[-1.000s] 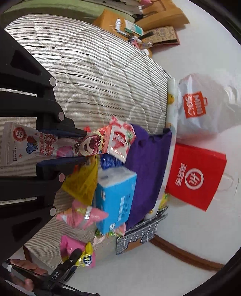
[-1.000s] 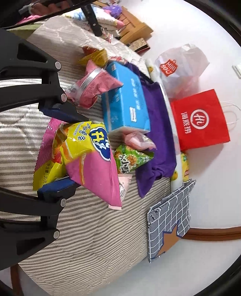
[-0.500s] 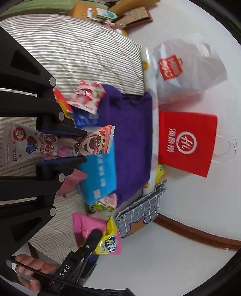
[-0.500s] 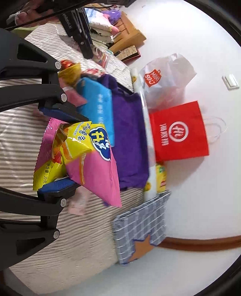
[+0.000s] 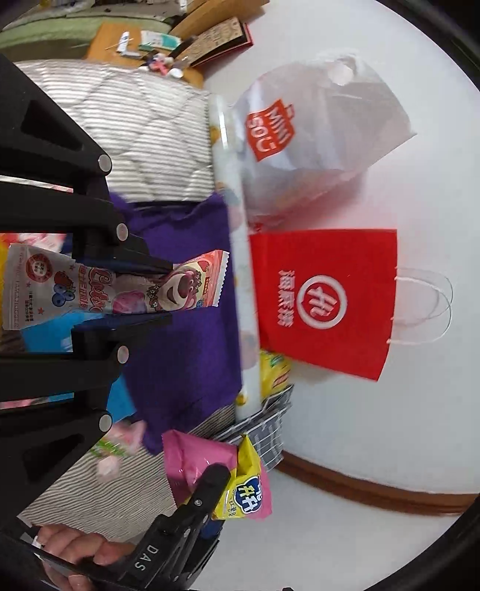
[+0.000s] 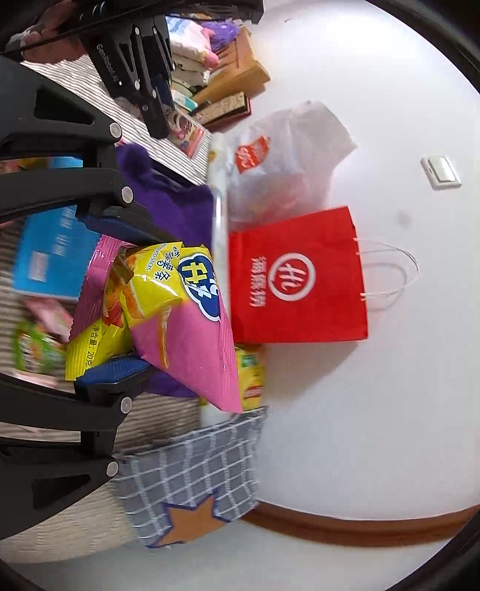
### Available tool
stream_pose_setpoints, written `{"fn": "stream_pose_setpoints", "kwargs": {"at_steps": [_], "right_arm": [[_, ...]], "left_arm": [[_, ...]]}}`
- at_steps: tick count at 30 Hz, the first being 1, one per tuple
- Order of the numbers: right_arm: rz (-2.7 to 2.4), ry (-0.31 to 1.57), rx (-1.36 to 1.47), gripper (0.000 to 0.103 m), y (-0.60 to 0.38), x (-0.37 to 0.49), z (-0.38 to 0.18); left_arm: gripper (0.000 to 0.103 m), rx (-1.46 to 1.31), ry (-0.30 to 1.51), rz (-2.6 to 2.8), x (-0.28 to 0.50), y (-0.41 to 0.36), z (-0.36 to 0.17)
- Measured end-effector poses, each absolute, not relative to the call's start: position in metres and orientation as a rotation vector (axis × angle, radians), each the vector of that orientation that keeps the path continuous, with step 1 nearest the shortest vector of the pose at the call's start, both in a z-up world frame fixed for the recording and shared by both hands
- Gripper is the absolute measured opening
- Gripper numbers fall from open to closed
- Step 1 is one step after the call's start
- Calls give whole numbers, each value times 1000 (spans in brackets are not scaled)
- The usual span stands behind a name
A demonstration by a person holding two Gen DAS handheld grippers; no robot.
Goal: Organize snacks
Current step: 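Carry the chip bag and Lotso wrapper with both grippers onto the purple towel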
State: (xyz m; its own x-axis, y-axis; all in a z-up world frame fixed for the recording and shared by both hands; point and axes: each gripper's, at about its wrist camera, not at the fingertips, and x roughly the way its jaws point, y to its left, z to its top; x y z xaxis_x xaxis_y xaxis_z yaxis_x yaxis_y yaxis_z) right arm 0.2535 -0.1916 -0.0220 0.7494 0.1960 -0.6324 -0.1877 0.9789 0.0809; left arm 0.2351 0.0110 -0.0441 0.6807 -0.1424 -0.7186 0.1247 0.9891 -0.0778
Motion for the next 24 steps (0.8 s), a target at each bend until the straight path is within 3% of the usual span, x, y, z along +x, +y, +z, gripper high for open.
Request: {"fn": "stream_pose_setpoints", "kwargs": {"at_steps": [11, 24], "right_arm": [[242, 704, -11, 56, -191, 340, -31], [282, 817, -45, 56, -192, 404, -86]], "left_arm": [[20, -51, 806, -132, 308, 25, -44], [20, -106, 885, -120, 379, 47, -100]]}}
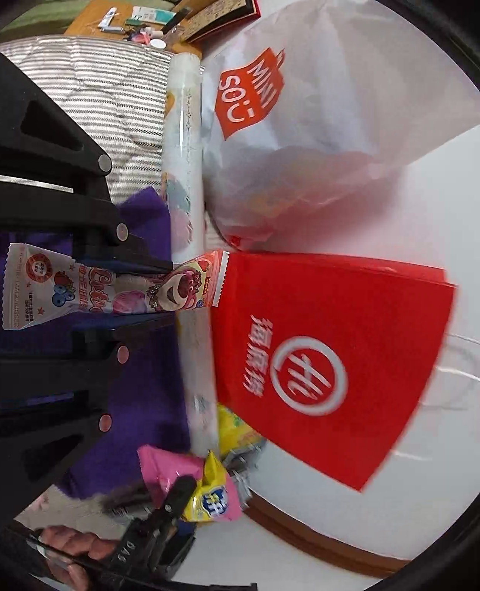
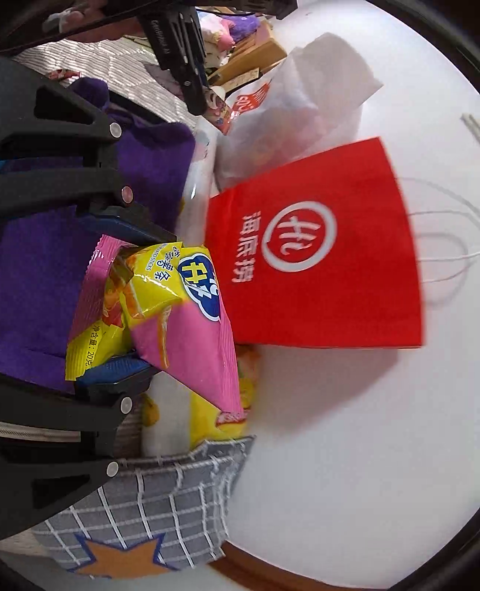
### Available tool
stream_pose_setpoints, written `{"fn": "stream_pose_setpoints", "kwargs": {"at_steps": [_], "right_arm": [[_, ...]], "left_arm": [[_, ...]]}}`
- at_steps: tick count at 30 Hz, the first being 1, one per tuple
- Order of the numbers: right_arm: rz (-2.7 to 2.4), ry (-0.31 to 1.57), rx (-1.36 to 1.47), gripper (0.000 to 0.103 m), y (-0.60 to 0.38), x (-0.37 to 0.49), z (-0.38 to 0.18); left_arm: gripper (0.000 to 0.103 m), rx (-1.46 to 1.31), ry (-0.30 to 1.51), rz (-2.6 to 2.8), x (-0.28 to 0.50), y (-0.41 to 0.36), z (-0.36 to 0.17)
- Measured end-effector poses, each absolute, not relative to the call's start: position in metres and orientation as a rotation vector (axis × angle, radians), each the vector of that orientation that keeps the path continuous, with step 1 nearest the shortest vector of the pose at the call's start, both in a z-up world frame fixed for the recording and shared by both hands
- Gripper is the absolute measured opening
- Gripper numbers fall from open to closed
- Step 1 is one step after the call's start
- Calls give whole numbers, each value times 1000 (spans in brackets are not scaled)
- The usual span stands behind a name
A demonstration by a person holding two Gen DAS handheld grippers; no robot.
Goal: Organize snacks
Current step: 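Carry the chip bag and Lotso wrapper with both grippers onto the purple towel, then open both grippers to drop the snacks onto the purple towel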
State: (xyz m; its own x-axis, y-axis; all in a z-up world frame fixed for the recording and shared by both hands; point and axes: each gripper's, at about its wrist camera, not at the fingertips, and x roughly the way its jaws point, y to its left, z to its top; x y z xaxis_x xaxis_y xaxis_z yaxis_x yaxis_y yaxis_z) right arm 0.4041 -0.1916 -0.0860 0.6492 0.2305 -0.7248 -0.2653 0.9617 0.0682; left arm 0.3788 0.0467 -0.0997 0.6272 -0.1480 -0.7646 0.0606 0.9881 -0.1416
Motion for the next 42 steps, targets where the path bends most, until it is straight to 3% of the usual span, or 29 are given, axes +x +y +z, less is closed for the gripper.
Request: {"fn": "stream_pose_setpoints", "kwargs": {"at_steps": [12, 30, 37, 42], "right_arm": [[301, 982, -68, 56, -193, 427, -133], [331, 1035, -121, 57, -182, 429, -148], [328, 1013, -149, 70, -180, 424, -141], [322, 962, -134, 72, -189, 416, -121]], "left_arm": [[20, -155, 987, -142, 394, 58, -136], [20, -168, 1079, -158, 403, 43, -162], [20, -170, 1089, -170, 404, 37, -166], [21, -171, 1091, -176, 404, 37, -166]]}}
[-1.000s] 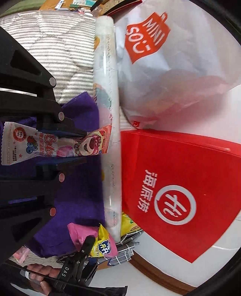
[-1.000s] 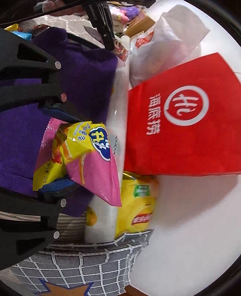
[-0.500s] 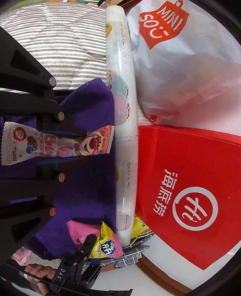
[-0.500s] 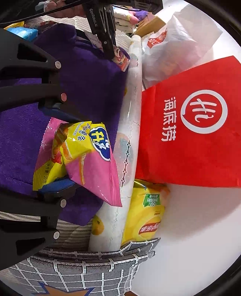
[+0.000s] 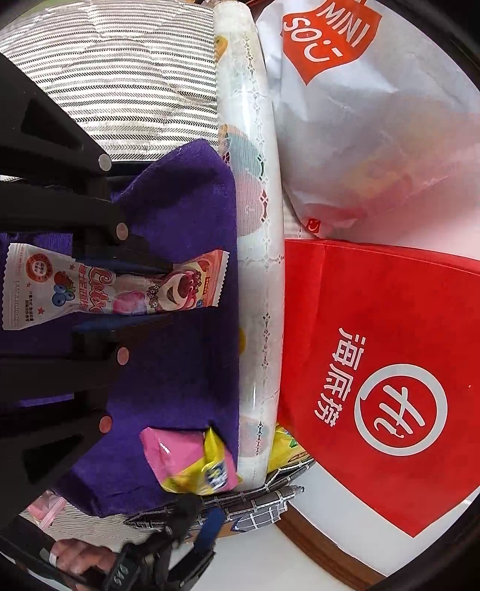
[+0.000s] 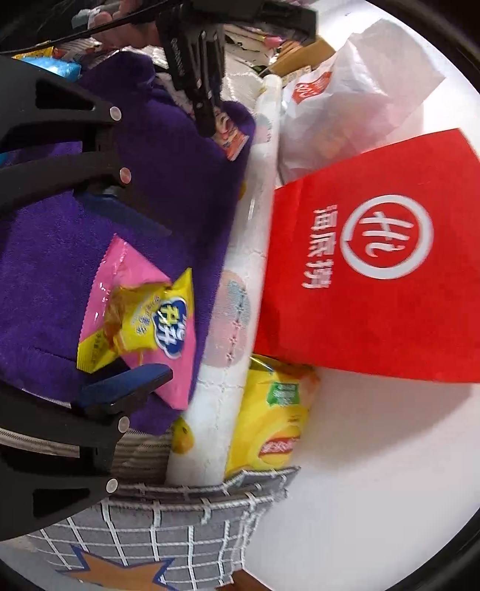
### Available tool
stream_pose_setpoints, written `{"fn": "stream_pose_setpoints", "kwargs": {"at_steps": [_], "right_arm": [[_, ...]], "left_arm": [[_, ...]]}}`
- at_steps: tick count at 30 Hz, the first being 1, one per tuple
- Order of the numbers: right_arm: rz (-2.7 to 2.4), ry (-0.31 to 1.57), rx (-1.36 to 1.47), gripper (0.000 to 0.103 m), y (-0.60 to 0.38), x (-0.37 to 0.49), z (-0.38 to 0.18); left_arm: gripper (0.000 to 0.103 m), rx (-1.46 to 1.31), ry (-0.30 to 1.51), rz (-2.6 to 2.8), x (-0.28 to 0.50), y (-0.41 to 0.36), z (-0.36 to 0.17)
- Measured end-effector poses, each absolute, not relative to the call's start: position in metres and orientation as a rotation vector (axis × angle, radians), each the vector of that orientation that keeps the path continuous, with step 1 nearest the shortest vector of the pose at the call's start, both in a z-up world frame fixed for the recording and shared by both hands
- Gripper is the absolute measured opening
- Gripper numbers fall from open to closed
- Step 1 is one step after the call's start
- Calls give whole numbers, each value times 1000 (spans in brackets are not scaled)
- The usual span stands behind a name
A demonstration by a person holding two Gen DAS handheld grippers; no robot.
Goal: Organize snacks
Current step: 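Open both grippers to drop the snacks onto the purple towel, then grasp the pink biscuit packet with the right gripper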
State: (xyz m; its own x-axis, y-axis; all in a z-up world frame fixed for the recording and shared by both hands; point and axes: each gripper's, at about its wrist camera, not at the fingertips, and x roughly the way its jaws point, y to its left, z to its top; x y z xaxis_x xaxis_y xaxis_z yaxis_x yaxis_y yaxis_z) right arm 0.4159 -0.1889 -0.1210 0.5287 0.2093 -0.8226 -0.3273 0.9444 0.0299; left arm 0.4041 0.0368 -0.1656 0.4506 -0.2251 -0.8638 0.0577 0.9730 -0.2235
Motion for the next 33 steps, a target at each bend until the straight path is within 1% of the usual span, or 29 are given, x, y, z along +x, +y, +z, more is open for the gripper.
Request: {"fn": "stream_pose_setpoints", "kwargs": {"at_steps": [4, 6, 8, 10, 13, 21, 26, 31, 33], "right_arm": [[286, 919, -119, 74, -196, 410, -104], [251, 891, -117, 76, -198, 406, -93], [218, 861, -113, 87, -200, 403, -83], [185, 824, -110, 88, -202, 398, -73], [97, 799, -79, 91, -212, 388, -64], [-32, 754, -131, 91, -237, 347, -53], [-19, 775, -127, 91, -259, 320, -48], [-1, 825, -6, 91, -293, 282, -61], [14, 846, 6, 87, -300, 266, -73]], "left_arm": [[22, -170, 1094, -185, 404, 36, -164], [31, -164, 1094, -190, 404, 35, -160], [46, -143, 1071, -174, 402, 34, -153], [52, -127, 1036, -160, 398, 34, -145], [53, -129, 1019, -157, 396, 35, -136], [53, -103, 906, -170, 375, 31, -100], [53, -75, 874, -207, 360, 17, -80], [53, -62, 871, -240, 338, 3, -64], [53, -77, 865, -248, 326, 2, -61]]}}
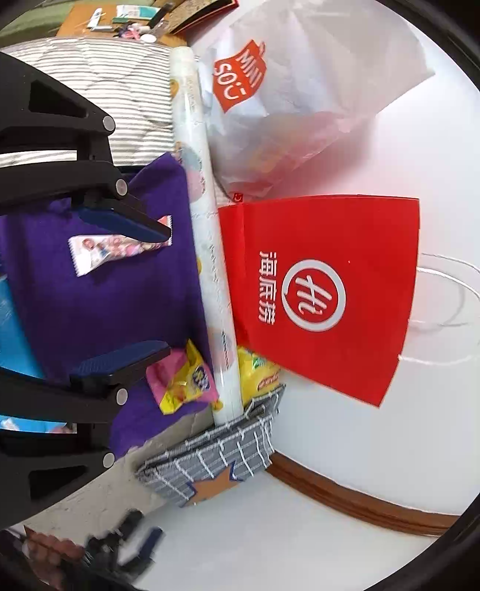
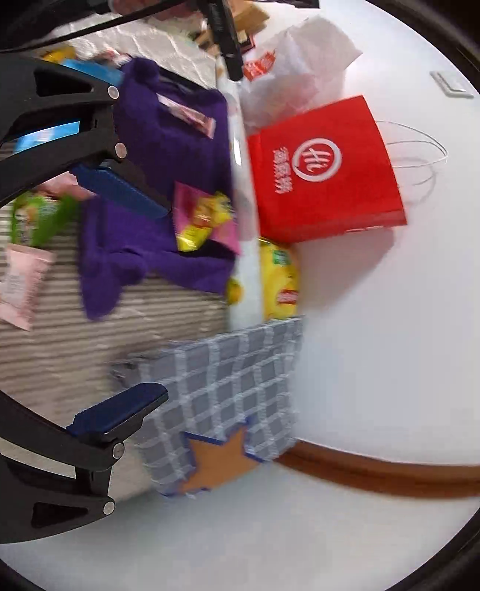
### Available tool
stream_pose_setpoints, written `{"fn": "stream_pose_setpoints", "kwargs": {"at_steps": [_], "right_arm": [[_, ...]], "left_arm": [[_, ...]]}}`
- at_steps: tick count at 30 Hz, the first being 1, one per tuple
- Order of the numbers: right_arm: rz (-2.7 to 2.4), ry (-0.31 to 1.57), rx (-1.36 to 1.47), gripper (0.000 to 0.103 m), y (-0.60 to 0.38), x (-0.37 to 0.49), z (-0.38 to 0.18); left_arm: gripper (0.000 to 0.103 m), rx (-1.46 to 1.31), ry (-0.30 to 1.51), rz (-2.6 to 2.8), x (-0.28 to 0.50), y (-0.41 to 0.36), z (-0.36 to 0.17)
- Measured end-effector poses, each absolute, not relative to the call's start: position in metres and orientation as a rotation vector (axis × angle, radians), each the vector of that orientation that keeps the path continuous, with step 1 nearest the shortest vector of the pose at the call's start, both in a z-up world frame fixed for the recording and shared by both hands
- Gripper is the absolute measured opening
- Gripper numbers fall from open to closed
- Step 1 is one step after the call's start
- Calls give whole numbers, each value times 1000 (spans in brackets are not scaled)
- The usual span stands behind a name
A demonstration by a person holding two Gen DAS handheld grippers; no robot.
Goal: Organize snacks
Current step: 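Grasp the pink biscuit packet with the right gripper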
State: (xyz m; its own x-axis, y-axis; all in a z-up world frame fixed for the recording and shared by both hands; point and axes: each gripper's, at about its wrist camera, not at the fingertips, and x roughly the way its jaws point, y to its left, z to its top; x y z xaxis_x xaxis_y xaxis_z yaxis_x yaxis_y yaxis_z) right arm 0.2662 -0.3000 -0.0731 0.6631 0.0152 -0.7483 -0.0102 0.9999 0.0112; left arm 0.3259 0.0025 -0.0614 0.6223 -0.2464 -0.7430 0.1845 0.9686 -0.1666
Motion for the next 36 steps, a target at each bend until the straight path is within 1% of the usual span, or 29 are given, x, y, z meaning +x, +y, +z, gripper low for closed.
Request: {"fn": "stream_pose_setpoints", "kwargs": {"at_steps": [4, 5, 8, 10, 12, 13, 16, 17, 25, 28, 31, 36], "right_arm": [[31, 907, 23, 73, -306, 243, -103], [50, 931, 41, 71, -307, 239, -112], [66, 960, 59, 70, -305, 230, -132], [82, 963, 60, 67, -303, 227, -141], [101, 975, 68, 66, -301, 227, -154], [102, 982, 74, 64, -301, 227, -159], [134, 1044, 121, 47, -304, 228, -178], [140, 1054, 139, 46, -307, 225, -182], [173, 1086, 176, 48, -314, 191, -179], [185, 1097, 202, 51, -313, 178, -177], [205, 1100, 193, 60, -307, 163, -171], [215, 1059, 124, 64, -297, 142, -162]], "left_arm": [[53, -91, 884, -236, 304, 6, -66], [53, -98, 892, -231, 297, 7, -69], [53, -97, 918, -229, 277, 8, -77], [53, -91, 931, -222, 265, 9, -82], [53, -83, 944, -213, 252, 12, -87], [53, -82, 948, -208, 247, 14, -88], [53, -86, 959, -201, 235, 18, -92], [53, -84, 963, -203, 230, 20, -93], [53, -53, 971, -214, 205, 17, -102], [53, -59, 982, -225, 200, 17, -106], [54, -67, 995, -232, 195, 17, -111], [54, -81, 998, -244, 187, 19, -115]]}}
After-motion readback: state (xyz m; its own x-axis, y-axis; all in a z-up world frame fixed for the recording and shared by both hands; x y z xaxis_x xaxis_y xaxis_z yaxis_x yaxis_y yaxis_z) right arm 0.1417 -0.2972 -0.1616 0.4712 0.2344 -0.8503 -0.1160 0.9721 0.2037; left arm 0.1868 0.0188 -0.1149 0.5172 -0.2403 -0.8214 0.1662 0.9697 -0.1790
